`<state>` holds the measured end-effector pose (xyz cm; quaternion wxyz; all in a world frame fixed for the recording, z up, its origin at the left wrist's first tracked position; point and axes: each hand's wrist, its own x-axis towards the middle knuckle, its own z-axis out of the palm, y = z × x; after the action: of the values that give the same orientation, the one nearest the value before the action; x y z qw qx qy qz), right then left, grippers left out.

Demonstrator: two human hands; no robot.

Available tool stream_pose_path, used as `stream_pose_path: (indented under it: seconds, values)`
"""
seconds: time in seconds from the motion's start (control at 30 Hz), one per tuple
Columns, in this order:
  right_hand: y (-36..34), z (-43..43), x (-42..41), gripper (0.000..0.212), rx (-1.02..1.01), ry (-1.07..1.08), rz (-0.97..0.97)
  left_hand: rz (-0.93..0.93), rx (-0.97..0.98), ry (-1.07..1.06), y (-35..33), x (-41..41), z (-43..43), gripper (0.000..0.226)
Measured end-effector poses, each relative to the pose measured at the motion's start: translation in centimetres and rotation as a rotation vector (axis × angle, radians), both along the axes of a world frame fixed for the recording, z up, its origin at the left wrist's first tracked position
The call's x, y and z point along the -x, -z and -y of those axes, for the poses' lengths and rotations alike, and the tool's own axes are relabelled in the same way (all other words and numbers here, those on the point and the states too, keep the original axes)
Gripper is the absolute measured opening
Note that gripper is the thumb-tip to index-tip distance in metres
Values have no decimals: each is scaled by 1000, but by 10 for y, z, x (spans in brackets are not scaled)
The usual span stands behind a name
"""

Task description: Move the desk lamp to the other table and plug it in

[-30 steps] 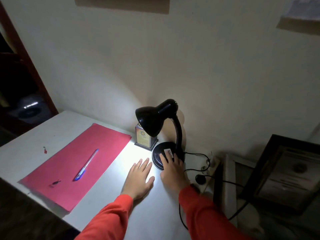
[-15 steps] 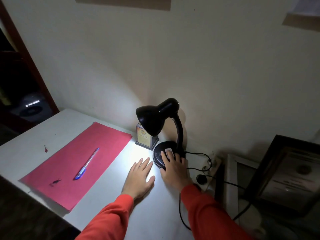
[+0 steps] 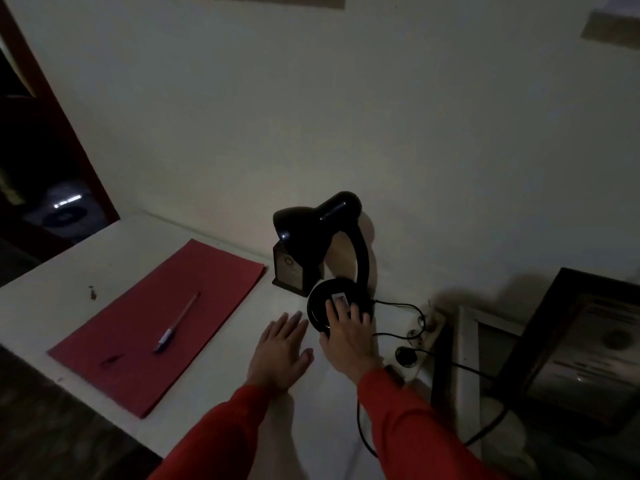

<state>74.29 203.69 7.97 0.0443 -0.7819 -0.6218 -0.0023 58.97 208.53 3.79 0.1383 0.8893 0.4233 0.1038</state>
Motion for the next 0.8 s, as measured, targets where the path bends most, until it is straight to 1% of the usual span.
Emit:
stream_pose_path:
  seconds: [0.07,0.3,0.43,0.5,0.6,0.67,0.73,0.8]
  values:
    - [0,0,-2,67,20,-14,11,-8,9,13,-1,0,1,65]
    - [2,1,-1,67,-8,-1,1,-37,13,-2,-2,-1,0,67]
    - [2,0,-1,69,31,5,-21,-58,27,-9,-3,-1,2,67]
    - [-1,-1,-1,72,62,8,-34,-70,56,8,-9,0,3,65]
    - [-12,-4,-3,73,150,4,-59,-86,163,27,-25,-2,1,65]
    - [-22,-4,-2,68,192,31,-124,-112,214,43,-41,-3,0,58]
    - [-31,0,1,59,185,61,-218,-131,260,67,-55,0,0,44]
    - [-42,8,5,52,172,50,-296,-147,281,102,-67,5,3,38]
